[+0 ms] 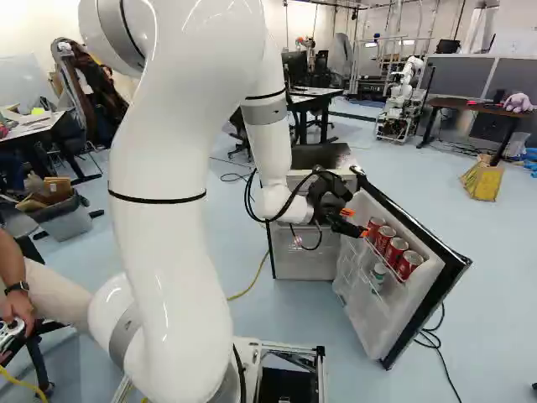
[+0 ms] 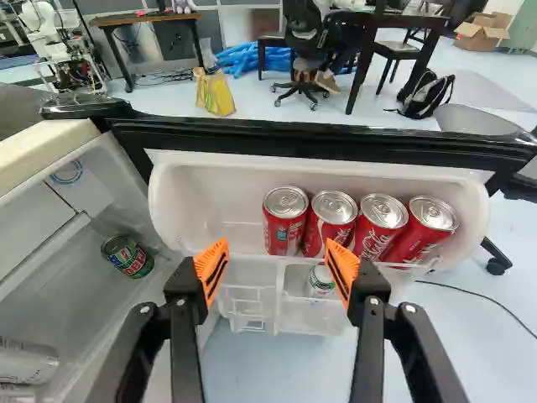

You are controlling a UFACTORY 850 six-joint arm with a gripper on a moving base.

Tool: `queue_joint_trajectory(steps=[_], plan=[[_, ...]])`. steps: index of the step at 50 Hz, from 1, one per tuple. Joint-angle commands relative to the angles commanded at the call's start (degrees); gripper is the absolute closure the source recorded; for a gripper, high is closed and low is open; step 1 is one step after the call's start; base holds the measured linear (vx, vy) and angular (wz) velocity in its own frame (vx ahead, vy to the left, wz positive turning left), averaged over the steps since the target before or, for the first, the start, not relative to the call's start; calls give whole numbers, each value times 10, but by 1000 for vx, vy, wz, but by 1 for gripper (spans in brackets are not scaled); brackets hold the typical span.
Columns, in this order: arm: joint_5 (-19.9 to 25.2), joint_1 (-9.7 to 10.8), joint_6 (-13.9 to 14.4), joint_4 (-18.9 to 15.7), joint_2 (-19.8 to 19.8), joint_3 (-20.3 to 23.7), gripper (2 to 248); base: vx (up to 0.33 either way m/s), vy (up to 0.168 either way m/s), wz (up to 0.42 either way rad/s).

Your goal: Grab a drink from the fridge

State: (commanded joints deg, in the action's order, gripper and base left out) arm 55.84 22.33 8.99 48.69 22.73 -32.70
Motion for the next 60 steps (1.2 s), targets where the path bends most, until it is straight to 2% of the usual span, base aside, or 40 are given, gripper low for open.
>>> queue_joint_trajectory(steps=[1, 16, 17, 31, 32, 60], plan=[[0, 0, 0, 0, 0, 0, 78, 0, 0, 0], [0, 0, 0, 0, 0, 0, 78, 0, 0, 0], [0, 0, 0, 0, 0, 0, 90, 0, 0, 0], [0, 0, 0, 9, 0, 0, 89, 0, 0, 0], [0, 0, 0, 10, 0, 0, 99, 0, 0, 0], [0, 0, 0, 33, 0, 0, 103, 0, 0, 0]])
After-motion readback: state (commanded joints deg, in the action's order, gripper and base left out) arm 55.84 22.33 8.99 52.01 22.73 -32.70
